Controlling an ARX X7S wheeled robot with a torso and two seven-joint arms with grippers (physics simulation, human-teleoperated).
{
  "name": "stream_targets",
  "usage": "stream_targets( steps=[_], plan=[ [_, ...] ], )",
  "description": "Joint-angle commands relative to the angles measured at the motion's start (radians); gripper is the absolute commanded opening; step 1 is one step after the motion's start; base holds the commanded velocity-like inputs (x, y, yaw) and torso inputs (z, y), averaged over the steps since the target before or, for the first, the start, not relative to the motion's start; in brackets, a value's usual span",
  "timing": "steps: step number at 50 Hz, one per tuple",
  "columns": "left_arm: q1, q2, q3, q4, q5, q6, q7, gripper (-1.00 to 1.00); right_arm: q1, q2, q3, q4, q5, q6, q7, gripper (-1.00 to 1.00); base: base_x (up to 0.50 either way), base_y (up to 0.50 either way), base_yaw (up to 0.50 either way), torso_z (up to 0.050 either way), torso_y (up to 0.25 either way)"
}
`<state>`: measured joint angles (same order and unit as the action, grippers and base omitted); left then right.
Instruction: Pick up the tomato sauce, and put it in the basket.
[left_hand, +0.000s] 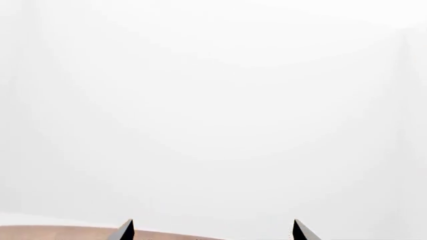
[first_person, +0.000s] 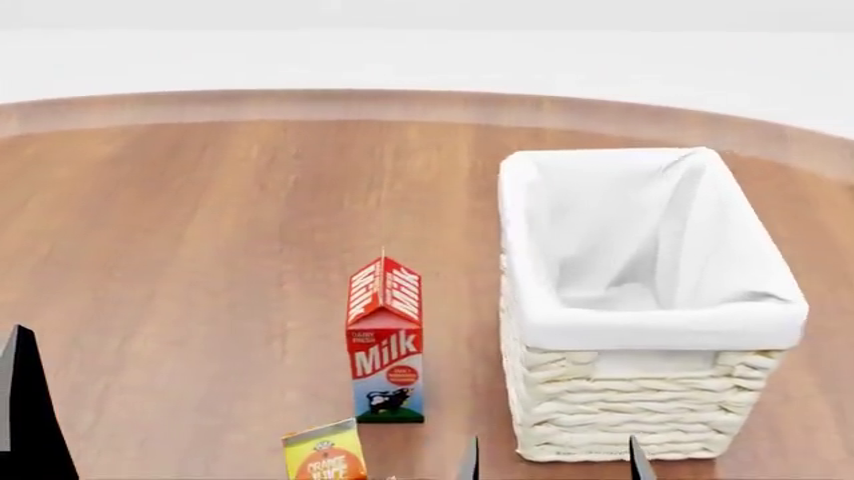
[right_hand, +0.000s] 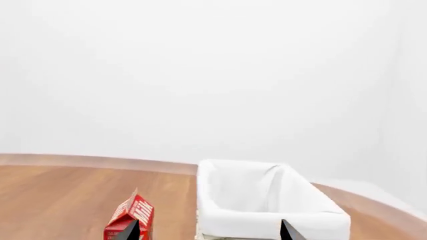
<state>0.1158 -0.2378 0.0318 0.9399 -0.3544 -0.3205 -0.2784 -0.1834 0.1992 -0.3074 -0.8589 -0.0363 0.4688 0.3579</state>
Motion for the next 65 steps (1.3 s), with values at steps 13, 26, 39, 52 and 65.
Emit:
stream_targets(
  steps=[13,26,39,52,65],
  plan=[
    [-0.009,-0.018,0.007,0.006,-0.019,-0.009,-0.025,1.00,0.003,0.020,-0.006,0.006,0.029,-0.023,0.017,1.00,0.00,-0.50,0.00,0.000,0.000],
    [-0.014,-0.025,0.011,0.000,-0.027,-0.007,-0.033,1.00,0.008,0.026,-0.012,0.010,0.037,-0.025,0.022,1.00,0.00,-0.50,0.00,0.000,0.000],
    [-0.006,-0.032,0.021,-0.007,-0.024,0.008,-0.039,1.00,0.007,0.029,-0.015,0.014,0.037,-0.032,0.037,1.00,0.00,-0.50,0.00,0.000,0.000],
    [0.000,-0.042,0.035,-0.020,-0.020,0.032,-0.048,1.00,0.013,0.036,-0.019,0.011,0.035,-0.018,0.053,1.00,0.15,-0.04,0.00,0.000,0.000],
    [-0.002,-0.055,0.047,-0.032,-0.023,0.046,-0.060,1.00,0.017,0.037,-0.013,0.015,0.036,-0.015,0.070,1.00,0.46,0.00,0.00,0.000,0.002]
  ],
)
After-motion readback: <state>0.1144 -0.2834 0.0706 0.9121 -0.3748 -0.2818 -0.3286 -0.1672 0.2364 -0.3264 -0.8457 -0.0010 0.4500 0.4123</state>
